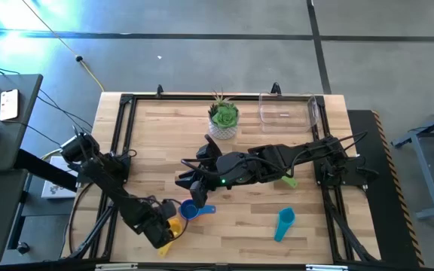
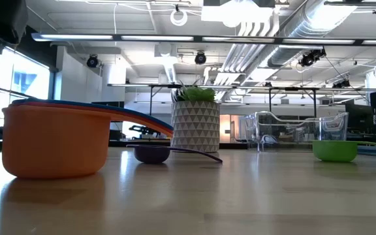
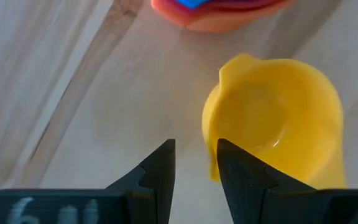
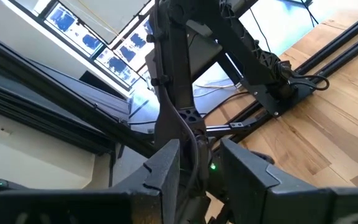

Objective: Nest measuring cups in basket
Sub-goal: Stack the yellow measuring cup on top of the blue measuring cup

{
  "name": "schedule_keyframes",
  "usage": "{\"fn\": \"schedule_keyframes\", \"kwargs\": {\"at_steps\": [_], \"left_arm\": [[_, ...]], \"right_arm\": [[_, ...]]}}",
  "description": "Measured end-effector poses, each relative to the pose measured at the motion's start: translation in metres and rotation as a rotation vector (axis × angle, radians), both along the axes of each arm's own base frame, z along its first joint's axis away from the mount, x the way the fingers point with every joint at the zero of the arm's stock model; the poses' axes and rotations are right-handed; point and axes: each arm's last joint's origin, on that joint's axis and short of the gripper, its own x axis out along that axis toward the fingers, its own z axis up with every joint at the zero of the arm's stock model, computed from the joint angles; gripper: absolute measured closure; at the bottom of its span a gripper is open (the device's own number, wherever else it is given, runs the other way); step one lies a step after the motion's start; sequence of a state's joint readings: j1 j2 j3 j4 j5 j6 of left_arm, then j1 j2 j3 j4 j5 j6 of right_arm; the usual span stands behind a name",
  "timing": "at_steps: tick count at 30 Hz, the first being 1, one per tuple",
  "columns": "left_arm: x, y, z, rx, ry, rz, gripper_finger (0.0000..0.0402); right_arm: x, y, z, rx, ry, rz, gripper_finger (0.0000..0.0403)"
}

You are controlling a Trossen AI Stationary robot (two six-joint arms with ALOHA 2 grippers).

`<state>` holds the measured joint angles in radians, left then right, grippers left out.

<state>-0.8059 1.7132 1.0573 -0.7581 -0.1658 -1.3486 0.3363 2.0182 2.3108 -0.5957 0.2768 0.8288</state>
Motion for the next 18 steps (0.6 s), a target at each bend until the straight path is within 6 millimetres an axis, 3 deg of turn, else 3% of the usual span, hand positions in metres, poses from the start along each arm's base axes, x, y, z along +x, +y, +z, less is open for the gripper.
{"fn": "schedule_keyframes", "kwargs": {"at_steps": [6, 13, 18], "left_arm": [[0.0031, 0.0014, -0.0032, 0.011, 0.008, -0.024, 0.0304], [0.0038, 0.0021, -0.0030, 0.018, 0.007, -0.063, 0.0388], [0.0037, 0.0020, -0.0021, 0.013, 0.007, -0.067, 0.0390]], "right_arm": [[0.0000, 0.0000, -0.0003, -0.001, 0.002, 0.000, 0.0295], [-0.0002, -0.0013, -0.0020, -0.011, 0.020, -0.001, 0.0295], [0.0003, -0.0042, -0.0034, -0.016, 0.035, -0.008, 0.0295]]}}
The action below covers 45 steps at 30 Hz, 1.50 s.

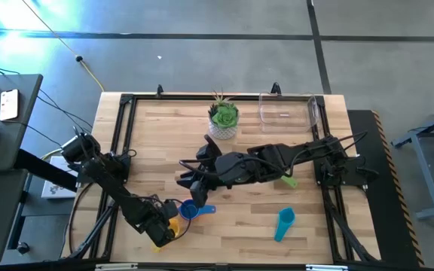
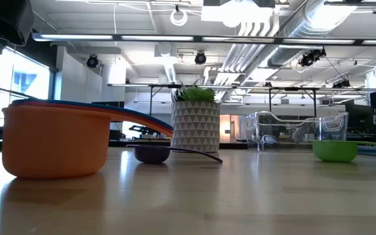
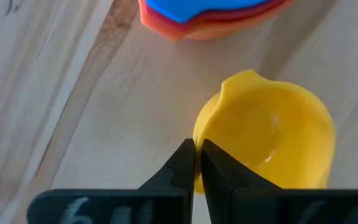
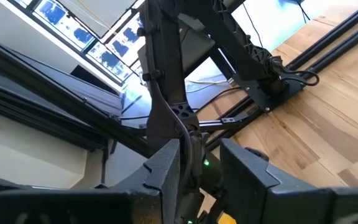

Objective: Nest measuring cups in basket
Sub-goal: Stack the yellow measuring cup on top of the blue measuring cup

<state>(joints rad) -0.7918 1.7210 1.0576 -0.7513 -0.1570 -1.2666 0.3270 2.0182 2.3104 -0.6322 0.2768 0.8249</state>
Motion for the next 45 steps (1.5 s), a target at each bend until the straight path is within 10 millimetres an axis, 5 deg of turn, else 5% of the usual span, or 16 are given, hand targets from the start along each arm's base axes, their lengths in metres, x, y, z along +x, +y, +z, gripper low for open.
{"fn": "schedule_keyframes", "kwargs": {"at_steps": [15, 28, 36, 45], "left_arm": [[-0.011, 0.013, 0.052, -0.087, -0.158, -0.062, 0.0398], [0.026, 0.037, 0.093, -0.170, -0.527, -0.155, 0.0398], [0.049, 0.044, 0.092, -0.177, -0.622, -0.211, 0.0398], [0.063, 0.041, 0.069, -0.164, -0.557, -0.288, 0.0398]], "right_arm": [[0.004, -0.014, 0.000, 0.006, 0.000, -0.035, 0.0295], [0.008, -0.042, 0.007, -0.065, -0.045, -0.203, 0.0295], [0.001, -0.070, 0.021, -0.109, -0.078, -0.335, 0.0295], [0.000, -0.077, 0.016, -0.100, -0.037, -0.356, 0.0295]]}}
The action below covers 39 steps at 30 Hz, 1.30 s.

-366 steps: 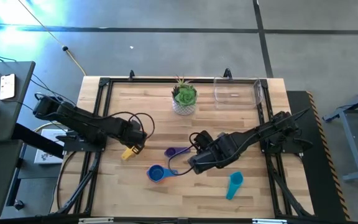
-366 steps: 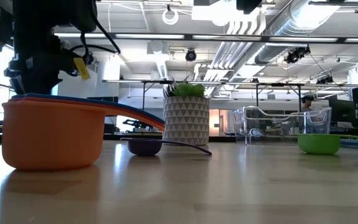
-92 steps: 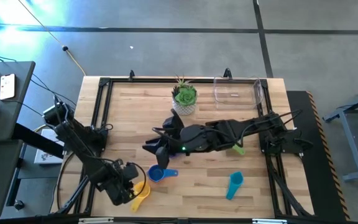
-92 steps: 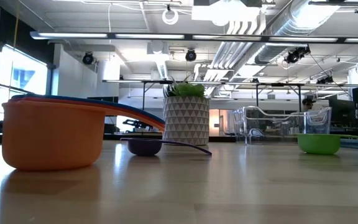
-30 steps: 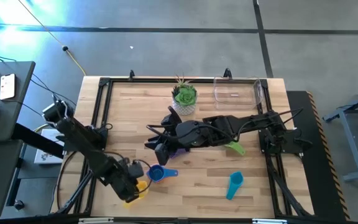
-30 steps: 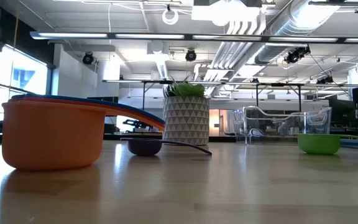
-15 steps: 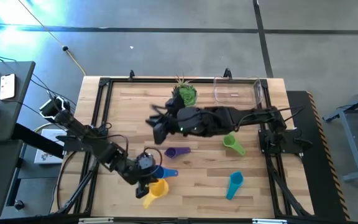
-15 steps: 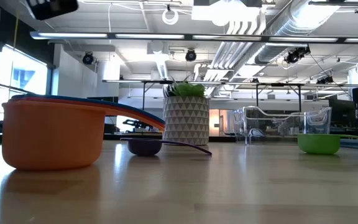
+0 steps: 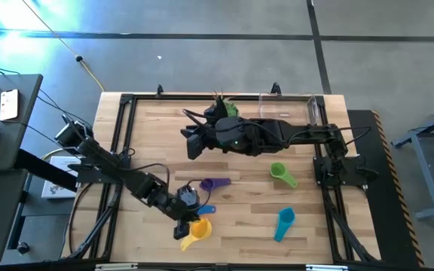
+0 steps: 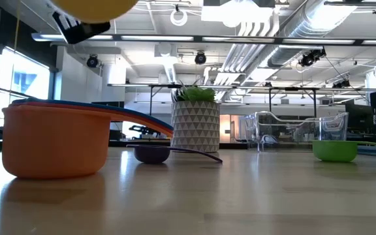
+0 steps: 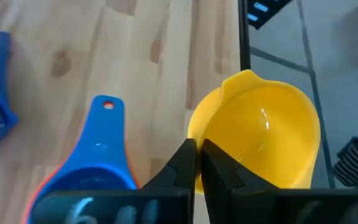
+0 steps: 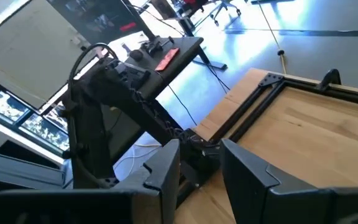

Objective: Nest measuring cups in basket
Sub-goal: Stack the yellow measuring cup on top of the blue measuring cup

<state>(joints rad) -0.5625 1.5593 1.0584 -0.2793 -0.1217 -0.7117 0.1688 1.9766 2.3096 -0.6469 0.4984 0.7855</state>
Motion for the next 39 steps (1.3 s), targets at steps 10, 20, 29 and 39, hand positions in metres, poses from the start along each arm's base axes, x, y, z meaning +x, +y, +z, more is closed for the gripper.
{"fn": "schedule_keyframes", "kwargs": {"at_steps": [10, 20, 29, 39], "left_arm": [[0.005, -0.016, -0.029, 0.030, 0.067, -0.072, 0.0398], [0.015, -0.028, -0.055, 0.057, 0.094, -0.095, 0.0398], [0.021, -0.034, -0.071, 0.088, 0.154, -0.143, 0.0397], [0.021, -0.031, -0.079, 0.101, 0.206, -0.134, 0.0389]], "right_arm": [[-0.001, -0.001, -0.003, -0.011, 0.029, -0.025, 0.0295], [-0.002, 0.000, -0.005, 0.006, 0.040, -0.029, 0.0295], [-0.002, 0.006, -0.004, 0.002, 0.032, -0.031, 0.0295], [-0.003, 0.008, -0.004, -0.001, 0.034, -0.030, 0.0295]]}}
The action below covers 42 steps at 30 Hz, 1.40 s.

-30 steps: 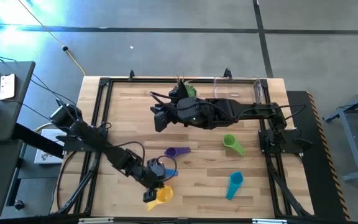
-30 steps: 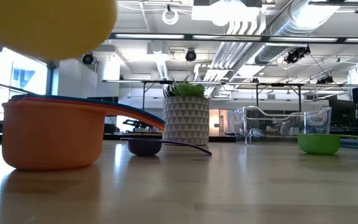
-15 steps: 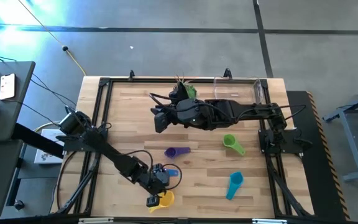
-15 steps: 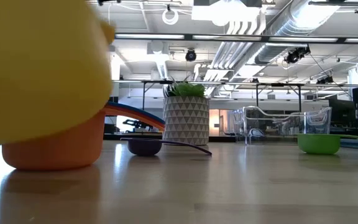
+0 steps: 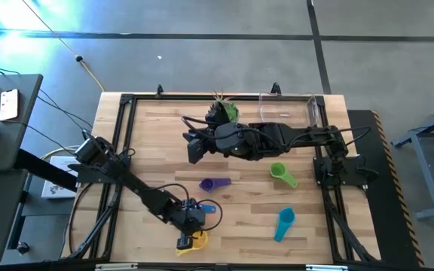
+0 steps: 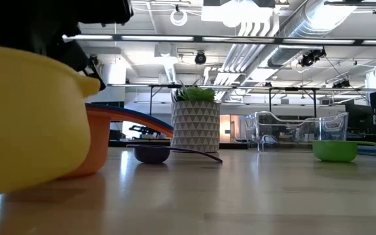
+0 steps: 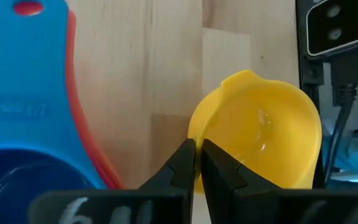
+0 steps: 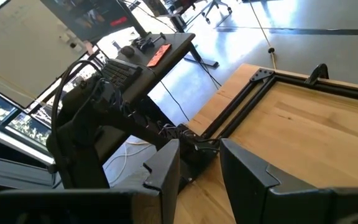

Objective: Nest measuring cups in basket
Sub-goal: Stack the yellow measuring cup on top of the blue measuring cup

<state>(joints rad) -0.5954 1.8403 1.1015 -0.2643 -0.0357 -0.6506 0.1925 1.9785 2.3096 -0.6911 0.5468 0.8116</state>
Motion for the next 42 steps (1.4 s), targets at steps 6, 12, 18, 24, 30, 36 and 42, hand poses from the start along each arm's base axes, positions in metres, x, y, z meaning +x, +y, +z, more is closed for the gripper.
{"fn": "schedule_keyframes", "kwargs": {"at_steps": [6, 12, 18, 24, 30, 36, 42], "left_arm": [[0.001, 0.002, -0.001, 0.004, 0.009, 0.005, 0.0388], [0.003, 0.006, -0.002, -0.004, 0.016, 0.011, 0.0387], [0.005, 0.009, -0.002, -0.032, 0.035, -0.001, 0.0387], [0.010, 0.016, -0.001, -0.084, 0.067, -0.004, 0.0373], [0.011, 0.019, -0.001, -0.091, 0.070, 0.000, 0.0337], [0.011, 0.019, -0.001, -0.095, 0.069, 0.010, 0.0314], [0.010, 0.019, 0.010, -0.122, 0.042, 0.019, 0.0312]], "right_arm": [[0.000, 0.000, 0.000, 0.001, -0.004, 0.000, 0.0295], [0.000, 0.000, 0.000, 0.000, -0.003, 0.000, 0.0295], [0.000, 0.000, 0.000, -0.003, -0.002, 0.002, 0.0295], [0.000, 0.000, 0.000, -0.004, -0.002, 0.002, 0.0295], [0.000, 0.000, 0.000, -0.005, 0.000, 0.006, 0.0295], [0.000, 0.001, 0.000, 0.002, 0.001, 0.027, 0.0295], [0.001, 0.001, 0.000, 0.008, 0.001, 0.042, 0.0295]]}}
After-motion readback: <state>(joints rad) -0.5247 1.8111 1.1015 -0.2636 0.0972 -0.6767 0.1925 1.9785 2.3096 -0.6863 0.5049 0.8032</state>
